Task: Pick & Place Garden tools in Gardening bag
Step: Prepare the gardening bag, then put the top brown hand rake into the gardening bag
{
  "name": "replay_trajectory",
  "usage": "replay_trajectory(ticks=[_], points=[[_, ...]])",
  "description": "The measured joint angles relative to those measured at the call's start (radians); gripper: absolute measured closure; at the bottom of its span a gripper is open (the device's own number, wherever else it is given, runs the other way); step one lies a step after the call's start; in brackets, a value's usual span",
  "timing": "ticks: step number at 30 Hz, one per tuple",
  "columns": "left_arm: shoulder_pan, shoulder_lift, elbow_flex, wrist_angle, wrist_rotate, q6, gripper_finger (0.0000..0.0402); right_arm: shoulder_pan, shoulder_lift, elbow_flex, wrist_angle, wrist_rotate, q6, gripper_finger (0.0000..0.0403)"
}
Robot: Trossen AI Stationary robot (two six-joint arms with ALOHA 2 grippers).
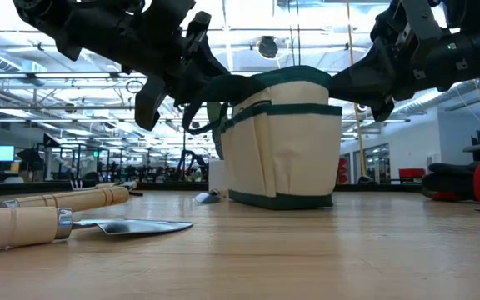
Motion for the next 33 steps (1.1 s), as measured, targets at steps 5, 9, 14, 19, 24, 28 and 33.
replay_trajectory(ticks=[5,9,14,19,24,28,33], points=[[0.000,0.000,0.000,0.000,0.000,-0.043,0.0320,0.000,0.000,0.000,0.000,0.000,-0.003,0.0302],[0.000,0.000,0.000,0.000,0.000,-0.103,0.0320,0.000,0.000,0.000,0.000,0.000,-0.003,0.0278],[0.000,0.000,0.000,0.018,-0.006,-0.107,0.0319,0.002,0.000,0.000,-0.028,-0.007,0.021,0.0260],[0.000,-0.050,0.000,0.025,-0.027,-0.110,0.0318,0.021,0.000,0.000,-0.098,-0.008,0.082,0.0257],[0.014,-0.129,0.000,-0.025,-0.037,-0.165,0.0318,0.054,0.000,0.000,-0.111,-0.009,0.100,0.0263],[0.036,-0.187,0.000,-0.091,-0.063,-0.229,0.0318,0.086,0.000,0.000,-0.112,-0.009,0.100,0.0262],[0.066,-0.236,0.000,-0.182,-0.080,-0.331,0.0319,0.124,0.000,0.000,-0.111,-0.009,0.092,0.0262]])
